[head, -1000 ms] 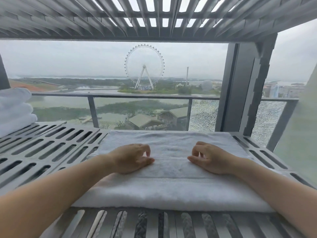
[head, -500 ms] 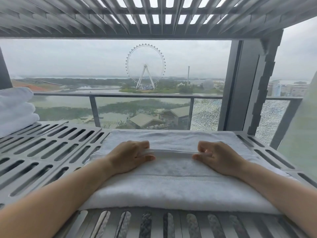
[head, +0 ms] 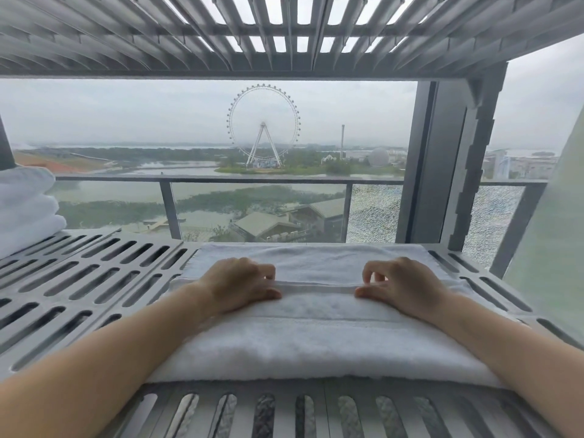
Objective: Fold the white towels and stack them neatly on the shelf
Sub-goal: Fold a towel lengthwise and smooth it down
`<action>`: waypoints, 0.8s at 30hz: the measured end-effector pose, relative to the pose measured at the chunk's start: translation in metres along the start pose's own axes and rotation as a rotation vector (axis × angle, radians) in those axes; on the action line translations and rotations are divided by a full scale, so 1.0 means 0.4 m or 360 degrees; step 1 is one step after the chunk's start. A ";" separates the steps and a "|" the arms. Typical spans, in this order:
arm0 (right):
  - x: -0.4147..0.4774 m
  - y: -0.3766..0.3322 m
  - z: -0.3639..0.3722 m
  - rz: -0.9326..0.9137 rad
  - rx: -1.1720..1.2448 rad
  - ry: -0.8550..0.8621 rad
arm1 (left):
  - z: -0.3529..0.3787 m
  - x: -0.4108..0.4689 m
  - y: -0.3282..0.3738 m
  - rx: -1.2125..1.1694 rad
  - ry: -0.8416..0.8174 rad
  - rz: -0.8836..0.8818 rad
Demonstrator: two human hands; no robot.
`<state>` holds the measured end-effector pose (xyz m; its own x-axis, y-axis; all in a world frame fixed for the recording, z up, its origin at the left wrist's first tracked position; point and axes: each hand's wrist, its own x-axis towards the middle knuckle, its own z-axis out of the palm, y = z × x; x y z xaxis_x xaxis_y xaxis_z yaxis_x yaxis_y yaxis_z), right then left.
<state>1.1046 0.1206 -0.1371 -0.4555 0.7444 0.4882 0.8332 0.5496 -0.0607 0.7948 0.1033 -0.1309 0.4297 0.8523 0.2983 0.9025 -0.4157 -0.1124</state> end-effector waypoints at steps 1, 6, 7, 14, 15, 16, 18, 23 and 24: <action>0.005 -0.003 -0.003 -0.0019 -0.0006 -0.0010 | -0.008 -0.001 0.001 -0.0029 -0.0014 0.0004; 0.020 -0.009 -0.008 -0.0043 -0.0047 -0.0104 | -0.023 -0.017 0.038 -0.0406 -0.0071 0.0151; 0.019 -0.007 -0.006 -0.0044 -0.0012 -0.0106 | -0.015 -0.025 0.047 -0.0488 -0.0130 0.0167; 0.021 -0.013 -0.002 -0.0030 0.0262 -0.0129 | -0.002 -0.059 0.030 -0.0311 -0.0265 0.0022; 0.021 -0.013 -0.001 -0.0023 0.0287 -0.0125 | -0.003 -0.057 0.028 -0.0311 -0.0308 -0.0004; 0.020 -0.013 -0.002 -0.0014 0.0300 -0.0130 | -0.003 -0.057 0.027 -0.0308 -0.0371 -0.0037; 0.017 -0.018 -0.005 -0.0013 0.0250 -0.0129 | -0.003 -0.056 0.028 -0.0260 -0.0502 -0.0089; 0.001 -0.088 -0.011 -0.0225 0.0362 -0.0018 | -0.015 -0.029 0.075 -0.0244 -0.0350 0.0107; -0.002 -0.109 -0.005 -0.0302 0.0432 -0.0172 | -0.016 -0.026 0.093 -0.0347 -0.0373 0.0155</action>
<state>1.0692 0.0954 -0.1332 -0.6369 0.6472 0.4189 0.6233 0.7520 -0.2143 0.8236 0.0771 -0.1321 0.5311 0.8447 0.0668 0.8407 -0.5351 0.0831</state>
